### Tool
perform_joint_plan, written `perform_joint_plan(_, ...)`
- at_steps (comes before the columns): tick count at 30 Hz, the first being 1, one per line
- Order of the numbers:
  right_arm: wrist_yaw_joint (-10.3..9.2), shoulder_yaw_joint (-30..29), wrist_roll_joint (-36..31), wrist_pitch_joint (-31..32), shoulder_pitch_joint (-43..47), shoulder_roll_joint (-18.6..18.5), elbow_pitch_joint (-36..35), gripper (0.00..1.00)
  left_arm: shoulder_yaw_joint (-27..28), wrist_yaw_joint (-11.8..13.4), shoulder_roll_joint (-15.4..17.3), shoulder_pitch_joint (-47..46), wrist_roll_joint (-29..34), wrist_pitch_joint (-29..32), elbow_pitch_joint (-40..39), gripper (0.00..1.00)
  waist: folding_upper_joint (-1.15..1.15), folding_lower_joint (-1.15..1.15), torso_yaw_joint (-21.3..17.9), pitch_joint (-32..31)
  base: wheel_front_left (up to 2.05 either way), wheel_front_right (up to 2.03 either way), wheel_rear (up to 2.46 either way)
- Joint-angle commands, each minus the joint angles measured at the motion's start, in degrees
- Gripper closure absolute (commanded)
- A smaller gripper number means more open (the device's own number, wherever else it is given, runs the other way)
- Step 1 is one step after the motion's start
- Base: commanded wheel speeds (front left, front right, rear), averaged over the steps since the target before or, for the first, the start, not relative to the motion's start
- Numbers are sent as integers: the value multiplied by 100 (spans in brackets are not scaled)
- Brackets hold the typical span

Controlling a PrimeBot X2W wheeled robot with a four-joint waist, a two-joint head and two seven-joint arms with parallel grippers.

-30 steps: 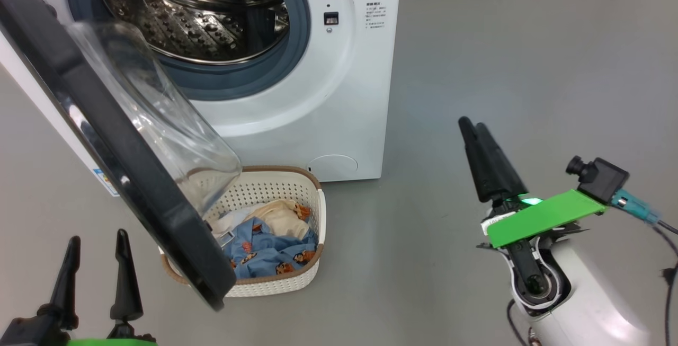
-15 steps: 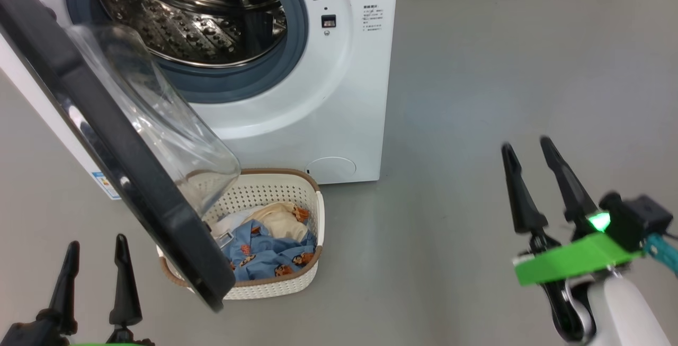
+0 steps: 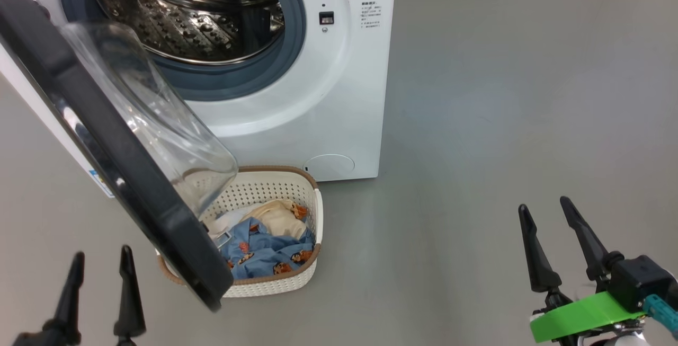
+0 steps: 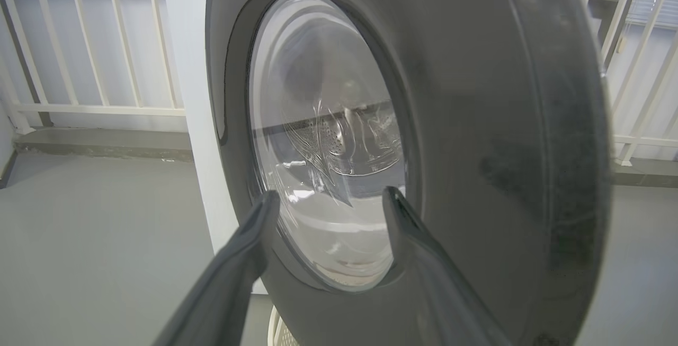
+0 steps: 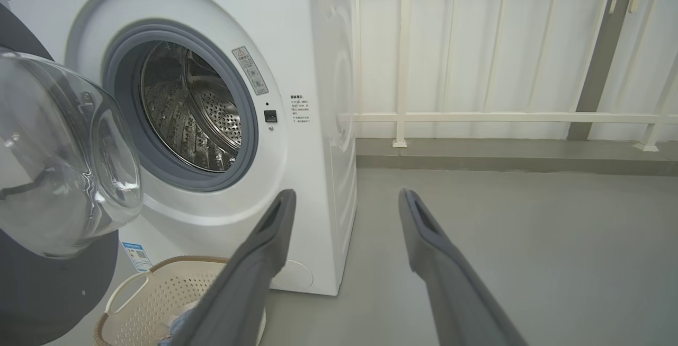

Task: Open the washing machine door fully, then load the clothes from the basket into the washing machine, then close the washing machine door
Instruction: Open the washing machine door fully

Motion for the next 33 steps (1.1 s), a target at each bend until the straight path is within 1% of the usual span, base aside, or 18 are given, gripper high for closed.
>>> perform_joint_plan(1,9,130,-114,-67,-9,-3,-151,0,131,49,106,-14,42,-46,-151,0,0,0,5,1,0,0,0)
perform_joint_plan(13,9,50,-440,-67,15,140,140,0,-51,35,106,163,67,-46,-91,0,0,0,82,-32,0,0,0)
perform_joint_plan(24,9,-15,-560,-68,6,191,290,0,-72,26,106,193,370,-46,-71,0,0,0,66,-58,0,0,0)
perform_joint_plan(33,9,-76,-684,-68,9,214,338,0,-88,85,106,162,633,-46,37,0,0,0,60,-46,0,0,0)
